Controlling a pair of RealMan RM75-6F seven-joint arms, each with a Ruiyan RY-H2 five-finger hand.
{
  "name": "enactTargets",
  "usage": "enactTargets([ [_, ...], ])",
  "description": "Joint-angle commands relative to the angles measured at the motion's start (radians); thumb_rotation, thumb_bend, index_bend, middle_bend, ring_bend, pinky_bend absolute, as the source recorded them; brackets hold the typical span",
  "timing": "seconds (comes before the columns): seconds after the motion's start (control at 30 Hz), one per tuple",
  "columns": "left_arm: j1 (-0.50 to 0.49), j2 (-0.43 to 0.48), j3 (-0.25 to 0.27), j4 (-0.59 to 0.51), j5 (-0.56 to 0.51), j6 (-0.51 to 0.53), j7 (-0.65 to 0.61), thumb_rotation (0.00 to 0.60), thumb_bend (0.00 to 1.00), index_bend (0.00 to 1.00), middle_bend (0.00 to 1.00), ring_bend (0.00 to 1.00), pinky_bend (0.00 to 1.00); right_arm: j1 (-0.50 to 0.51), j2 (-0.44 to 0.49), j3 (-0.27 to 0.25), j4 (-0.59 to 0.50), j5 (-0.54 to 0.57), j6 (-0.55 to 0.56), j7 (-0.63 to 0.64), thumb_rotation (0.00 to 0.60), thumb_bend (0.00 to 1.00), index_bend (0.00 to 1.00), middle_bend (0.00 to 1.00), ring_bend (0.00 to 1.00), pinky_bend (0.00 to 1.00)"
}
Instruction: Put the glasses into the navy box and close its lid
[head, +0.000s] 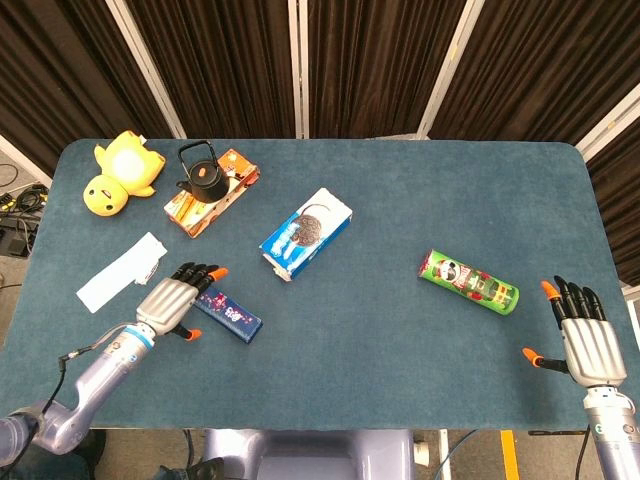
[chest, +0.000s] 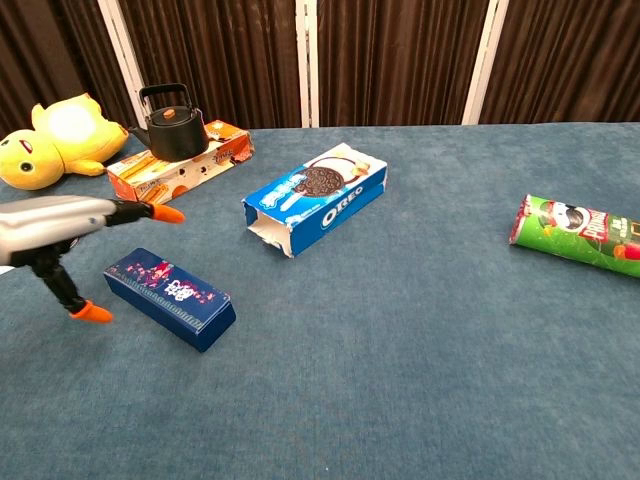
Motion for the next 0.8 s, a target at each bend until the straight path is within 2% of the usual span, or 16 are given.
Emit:
enactTargets([
  [0.03, -0.021, -0.055, -0.007, 0.049, -0.002, -0.015, 0.039, 0.600, 0.14, 0.13, 0.01, 0.00, 0.03, -0.001, 0.001, 0.002, 0.006, 0.007, -0.003, 0.005, 0.600, 0.00, 0.00, 0.00, 0.00, 0.00],
  [0.1, -0.026, -0.075, -0.012, 0.067, -0.005, -0.014, 0.052, 0.600, 0.15, 0.17, 0.06, 0.05, 0.10, -0.002, 0.001, 0.003, 0.011, 0.011, -0.004, 0.009, 0.600, 0.00, 0.00, 0.00, 0.00, 0.00],
  [0.23, -0.035, -0.100, -0.017, 0.093, -0.011, -0.024, 0.059, 0.600, 0.21, 0.32, 0.27, 0.23, 0.25, -0.003, 0.002, 0.004, 0.016, 0.016, -0.006, 0.013, 0.600, 0.00, 0.00, 0.00, 0.00, 0.00],
  [0.3, -0.040, -0.105, -0.018, 0.100, -0.015, -0.034, 0.057, 0.600, 0.23, 0.36, 0.30, 0.25, 0.27, -0.003, 0.002, 0.005, 0.017, 0.017, -0.006, 0.013, 0.600, 0.00, 0.00, 0.00, 0.00, 0.00],
  [0.67, -0.045, -0.118, -0.019, 0.117, -0.016, -0.035, 0.048, 0.600, 0.22, 0.39, 0.32, 0.27, 0.28, -0.002, -0.002, 0.005, 0.018, 0.020, -0.007, 0.004, 0.600, 0.00, 0.00, 0.00, 0.00, 0.00],
  [0.73, -0.045, -0.112, -0.017, 0.113, -0.013, -0.034, 0.040, 0.600, 0.17, 0.35, 0.26, 0.23, 0.23, -0.002, -0.003, 0.005, 0.018, 0.020, -0.008, 0.002, 0.600, 0.00, 0.00, 0.00, 0.00, 0.00],
  [0.77, -0.043, -0.106, -0.017, 0.109, -0.011, -0.033, 0.032, 0.600, 0.13, 0.31, 0.21, 0.18, 0.18, -0.002, -0.003, 0.005, 0.017, 0.019, -0.007, 0.001, 0.600, 0.00, 0.00, 0.00, 0.00, 0.00],
  [0.8, -0.042, -0.099, -0.017, 0.105, -0.009, -0.029, 0.026, 0.600, 0.07, 0.22, 0.12, 0.10, 0.10, -0.002, -0.003, 0.004, 0.017, 0.018, -0.007, 0.001, 0.600, 0.00, 0.00, 0.00, 0.00, 0.00],
])
